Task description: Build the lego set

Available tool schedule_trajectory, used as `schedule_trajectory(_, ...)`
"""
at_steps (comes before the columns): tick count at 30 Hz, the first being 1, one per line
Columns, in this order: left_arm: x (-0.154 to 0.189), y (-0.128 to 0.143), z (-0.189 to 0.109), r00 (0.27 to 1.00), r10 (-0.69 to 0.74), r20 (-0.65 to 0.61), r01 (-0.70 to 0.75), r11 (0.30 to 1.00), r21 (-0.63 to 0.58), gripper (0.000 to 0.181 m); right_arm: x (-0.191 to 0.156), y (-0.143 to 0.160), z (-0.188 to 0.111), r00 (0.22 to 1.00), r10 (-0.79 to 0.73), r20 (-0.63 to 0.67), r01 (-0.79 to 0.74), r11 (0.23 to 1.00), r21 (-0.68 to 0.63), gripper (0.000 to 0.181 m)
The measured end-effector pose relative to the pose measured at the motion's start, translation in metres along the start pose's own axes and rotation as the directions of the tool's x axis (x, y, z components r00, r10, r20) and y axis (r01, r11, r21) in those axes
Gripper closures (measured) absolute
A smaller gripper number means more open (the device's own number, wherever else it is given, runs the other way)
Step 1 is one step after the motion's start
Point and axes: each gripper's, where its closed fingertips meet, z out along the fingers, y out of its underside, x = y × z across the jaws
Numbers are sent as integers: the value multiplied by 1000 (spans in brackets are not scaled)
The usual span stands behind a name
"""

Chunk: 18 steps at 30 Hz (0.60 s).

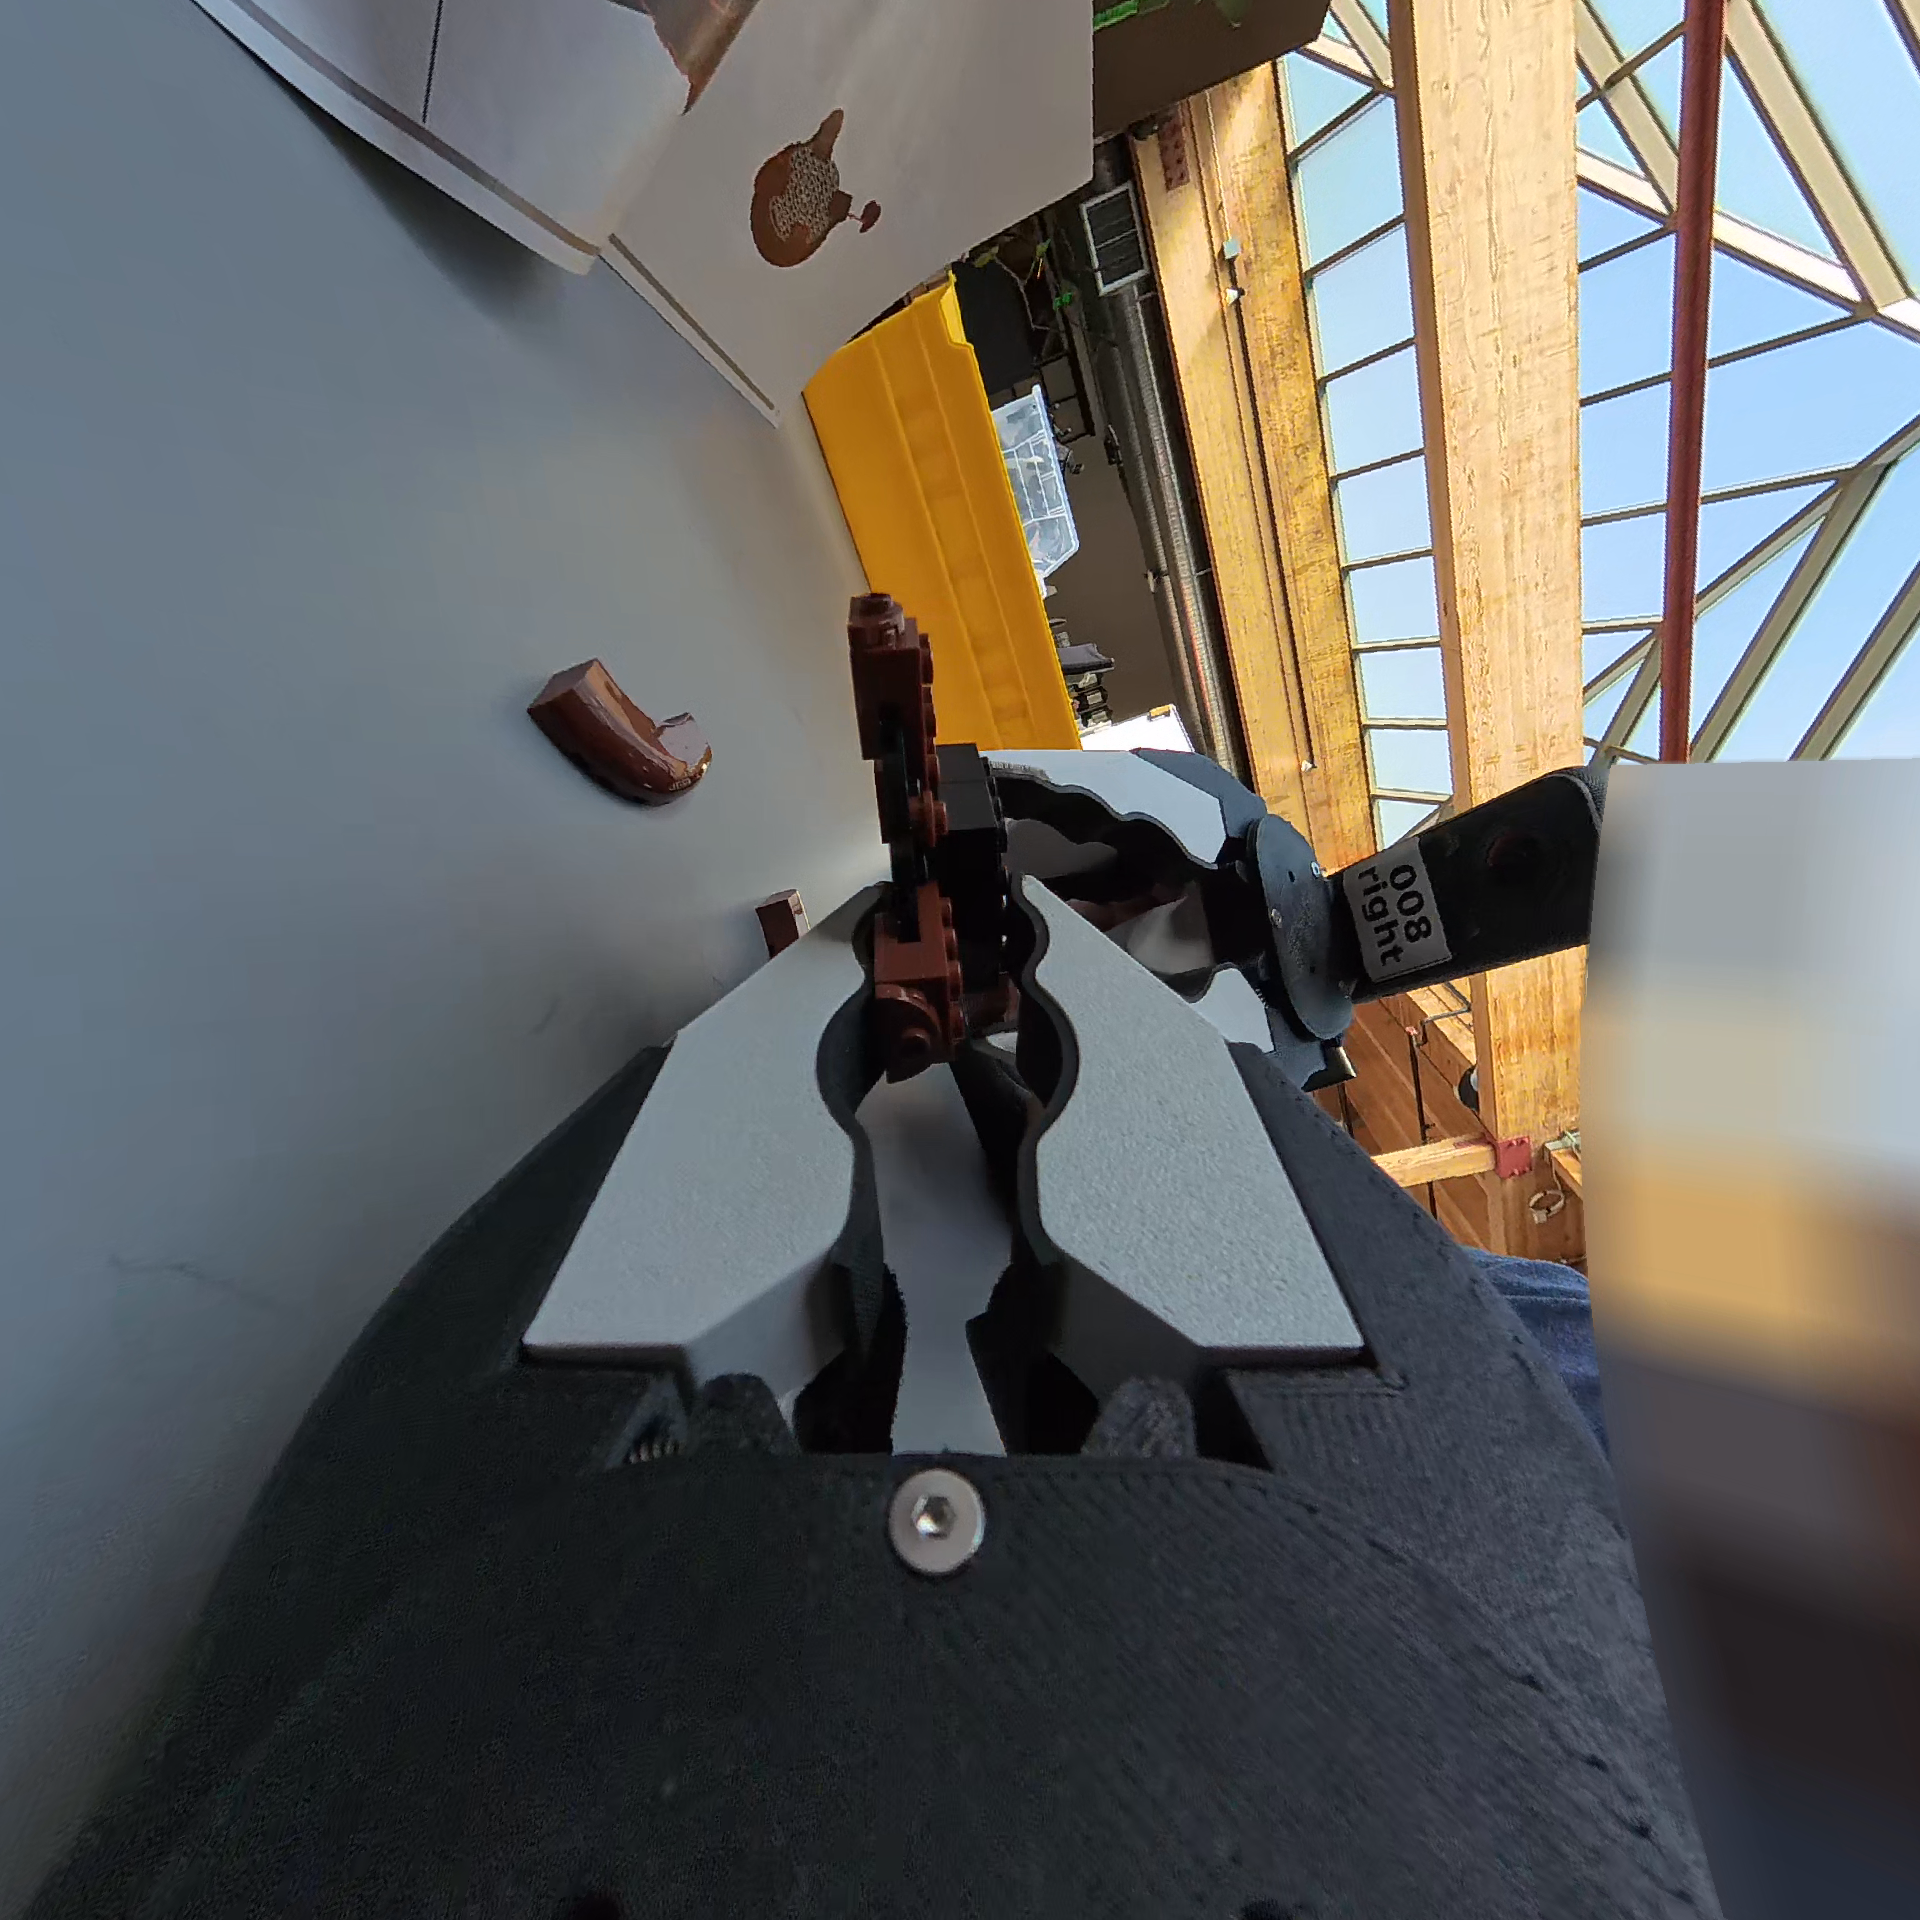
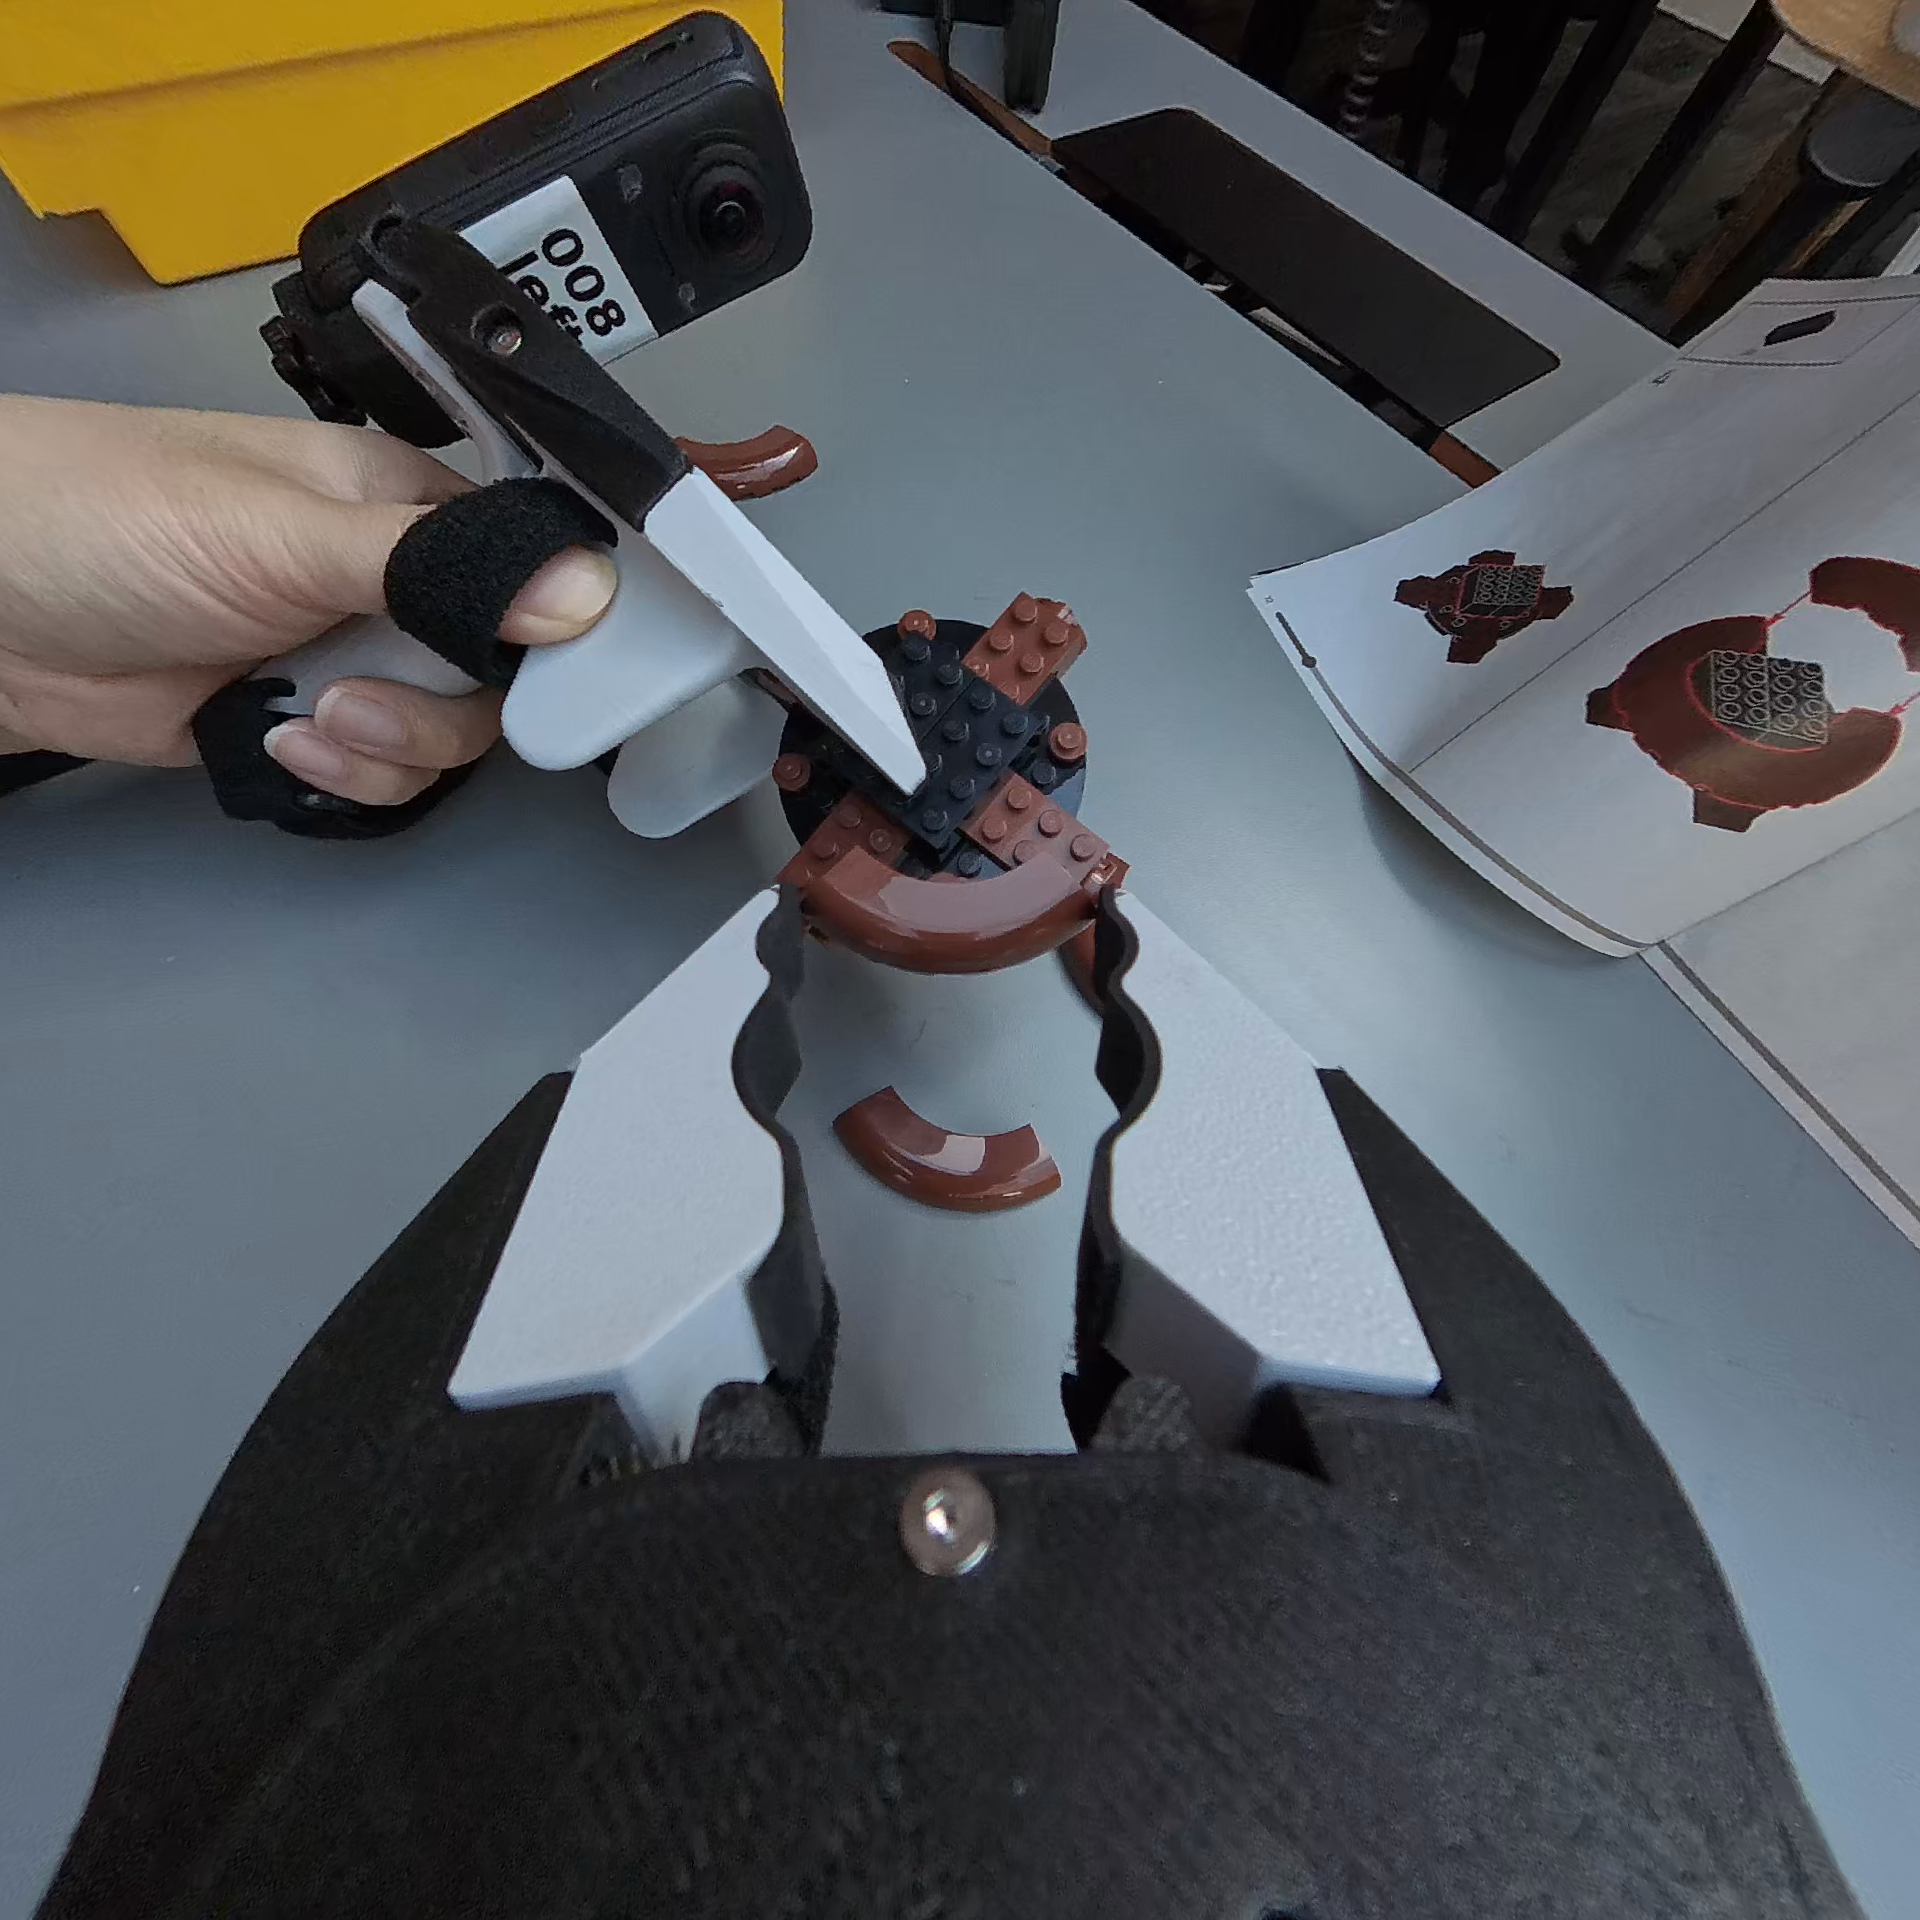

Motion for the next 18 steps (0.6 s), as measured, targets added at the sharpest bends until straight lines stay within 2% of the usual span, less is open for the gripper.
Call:
schedule_trajectory(1,0,0,0,1000,-1,-1,1,1000,-1,163,0,0,0,1000,-5,-3,5,1000,0,125)
schedule_trajectory(18,-1,-4,-5,1000,-1,0,1,1000,21,164,0,6,-7,999,-34,-7,34,999,6,125)
